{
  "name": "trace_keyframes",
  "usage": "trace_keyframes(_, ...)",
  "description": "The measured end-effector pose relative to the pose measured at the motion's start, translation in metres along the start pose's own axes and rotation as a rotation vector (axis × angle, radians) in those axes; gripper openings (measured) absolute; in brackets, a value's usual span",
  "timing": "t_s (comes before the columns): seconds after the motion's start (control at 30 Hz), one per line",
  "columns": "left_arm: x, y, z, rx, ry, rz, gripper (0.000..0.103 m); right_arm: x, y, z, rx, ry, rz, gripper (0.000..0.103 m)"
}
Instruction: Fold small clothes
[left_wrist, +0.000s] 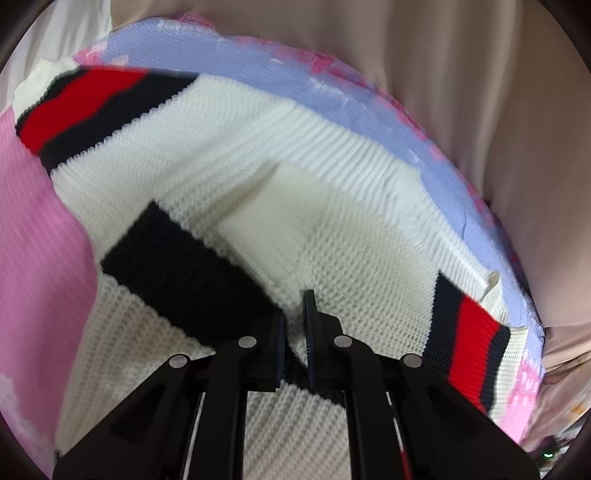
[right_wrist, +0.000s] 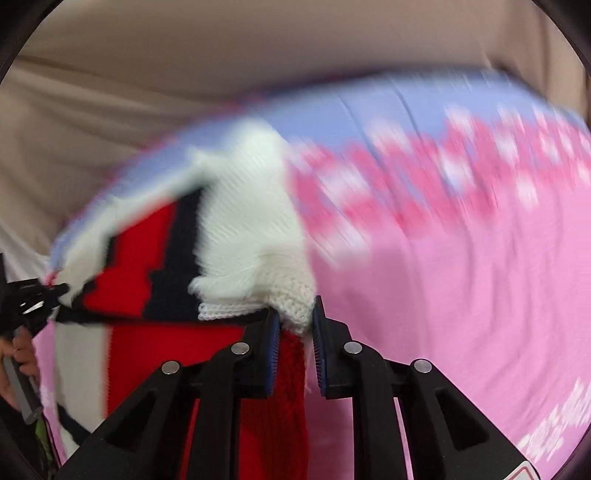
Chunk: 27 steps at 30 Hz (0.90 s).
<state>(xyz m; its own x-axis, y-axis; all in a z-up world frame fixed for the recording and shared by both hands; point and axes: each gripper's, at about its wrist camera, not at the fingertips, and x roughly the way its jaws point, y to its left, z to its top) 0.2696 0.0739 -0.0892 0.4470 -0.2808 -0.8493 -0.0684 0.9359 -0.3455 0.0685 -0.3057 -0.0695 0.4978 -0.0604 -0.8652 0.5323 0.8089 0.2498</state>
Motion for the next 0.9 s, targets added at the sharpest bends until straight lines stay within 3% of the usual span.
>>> trace_keyframes(0.1,-0.002,-0.007,-0.001,0.038,-0.001,0.014,0.009,-0.018,0.006,0.009,0.028,0.006,0.038,0.016)
trace_keyframes(0.2,0.001,-0.005,0.0,0.032,0.002,-0.002,0.01,-0.043,0.012,0.031,0.069,-0.089,0.084,0.023)
trace_keyframes(0.27,0.003,-0.006,0.0,0.032,-0.001,-0.006,0.01,-0.043,0.022,0.056,0.063,-0.116,0.109,0.044)
trace_keyframes(0.37,0.003,-0.008,0.001,0.034,-0.003,-0.003,0.011,-0.004,0.042,0.097,0.01,-0.049,0.093,0.054)
trace_keyframes(0.47,-0.001,-0.005,-0.002,0.043,-0.004,0.002,0.011,0.043,0.054,0.121,-0.01,0.015,0.035,0.052)
trace_keyframes(0.53,0.0,-0.006,-0.002,0.054,-0.002,0.005,0.011,0.061,0.054,0.125,-0.012,0.041,0.033,0.016)
trace_keyframes(0.57,-0.001,-0.004,-0.002,0.057,-0.001,0.004,0.011,0.061,0.05,0.131,0.008,0.013,0.051,0.013)
trace_keyframes(0.63,0.0,-0.003,-0.002,0.057,0.002,-0.004,0.011,0.055,0.026,0.136,0.096,-0.038,0.064,0.011)
trace_keyframes(0.7,0.0,-0.004,-0.003,0.062,0.0,-0.002,0.011,0.064,0.005,0.131,0.169,-0.004,0.063,0.01)
trace_keyframes(0.77,0.0,-0.005,-0.003,0.062,0.001,0.003,0.011,0.059,0.014,0.13,0.1,0.015,0.035,0.013)
trace_keyframes(0.83,0.0,-0.004,-0.002,0.048,0.006,-0.004,0.011,0.036,0.033,0.133,0.036,-0.04,0.011,0.017)
trace_keyframes(0.9,0.0,-0.002,-0.002,0.038,0.008,-0.012,0.011,0.016,0.062,0.136,-0.026,-0.091,0.074,0.023)
